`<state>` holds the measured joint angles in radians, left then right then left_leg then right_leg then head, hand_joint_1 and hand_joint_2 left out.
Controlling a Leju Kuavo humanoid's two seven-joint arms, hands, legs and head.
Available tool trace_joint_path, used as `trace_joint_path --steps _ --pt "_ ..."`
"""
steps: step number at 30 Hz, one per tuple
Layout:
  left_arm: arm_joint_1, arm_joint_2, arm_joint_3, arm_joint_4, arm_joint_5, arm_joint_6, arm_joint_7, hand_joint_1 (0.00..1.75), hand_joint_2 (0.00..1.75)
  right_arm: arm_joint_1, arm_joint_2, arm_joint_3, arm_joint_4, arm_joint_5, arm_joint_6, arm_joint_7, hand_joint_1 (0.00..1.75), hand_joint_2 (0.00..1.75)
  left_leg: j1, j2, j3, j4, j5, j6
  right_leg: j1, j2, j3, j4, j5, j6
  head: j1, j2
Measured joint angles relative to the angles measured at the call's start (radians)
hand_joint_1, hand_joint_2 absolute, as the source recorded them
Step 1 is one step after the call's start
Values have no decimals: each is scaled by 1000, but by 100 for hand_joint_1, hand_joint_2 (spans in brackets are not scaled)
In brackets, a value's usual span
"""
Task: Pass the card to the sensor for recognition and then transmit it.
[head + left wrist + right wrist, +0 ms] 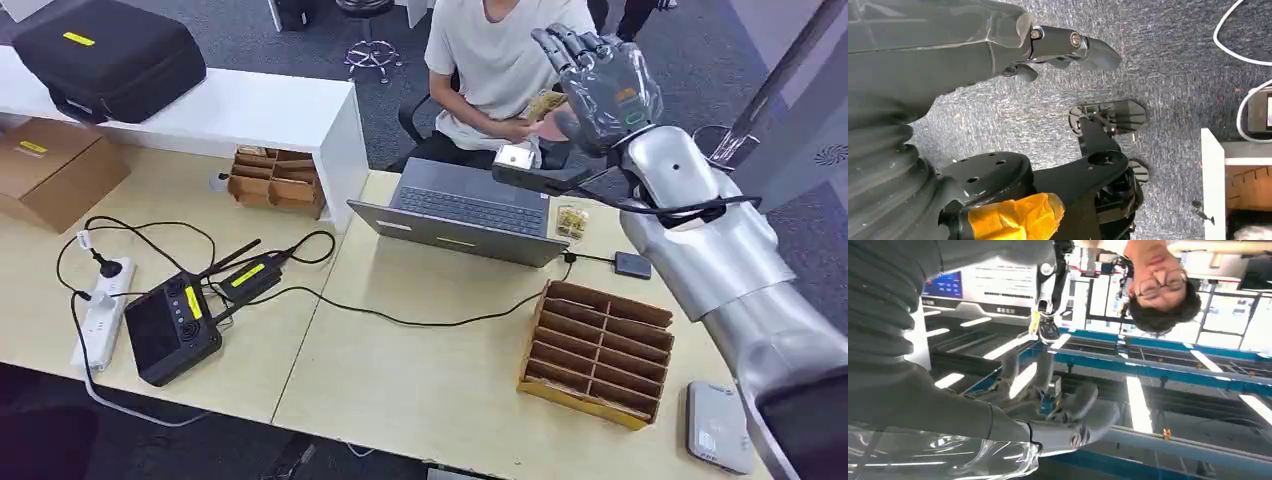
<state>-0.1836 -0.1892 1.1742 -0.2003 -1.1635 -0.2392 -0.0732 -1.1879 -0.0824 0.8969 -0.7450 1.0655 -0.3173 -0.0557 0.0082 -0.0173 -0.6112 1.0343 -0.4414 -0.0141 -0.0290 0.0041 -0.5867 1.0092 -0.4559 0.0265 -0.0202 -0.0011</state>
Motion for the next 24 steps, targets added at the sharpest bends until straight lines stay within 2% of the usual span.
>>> trace_joint_path --steps 6,10,19,24 --pt "7 0 0 0 13 3 2 0 175 54 -42 -2 -27 -32 -92 -70 0 175 0 0 0 0 1 0 0 0 0 0 1 1 0 0" --pt "19 1 5 0 31 12 -3 0 175 127 -99 -20 -115 -63 -128 -105 0 175 0 -1 0 0 1 0 0 0 0 -1 1 1 0 0" --pt "67 7 45 0 87 24 -38 0 175 407 -344 -122 -535 -126 -156 -159 0 175 0 -3 -1 1 -1 1 0 -2 0 -2 0 2 0 0" --pt "89 10 70 0 113 35 -57 0 175 608 -485 -213 -763 -138 -210 -200 0 175 0 -5 -2 0 -3 2 0 -5 1 -3 -1 2 0 0"
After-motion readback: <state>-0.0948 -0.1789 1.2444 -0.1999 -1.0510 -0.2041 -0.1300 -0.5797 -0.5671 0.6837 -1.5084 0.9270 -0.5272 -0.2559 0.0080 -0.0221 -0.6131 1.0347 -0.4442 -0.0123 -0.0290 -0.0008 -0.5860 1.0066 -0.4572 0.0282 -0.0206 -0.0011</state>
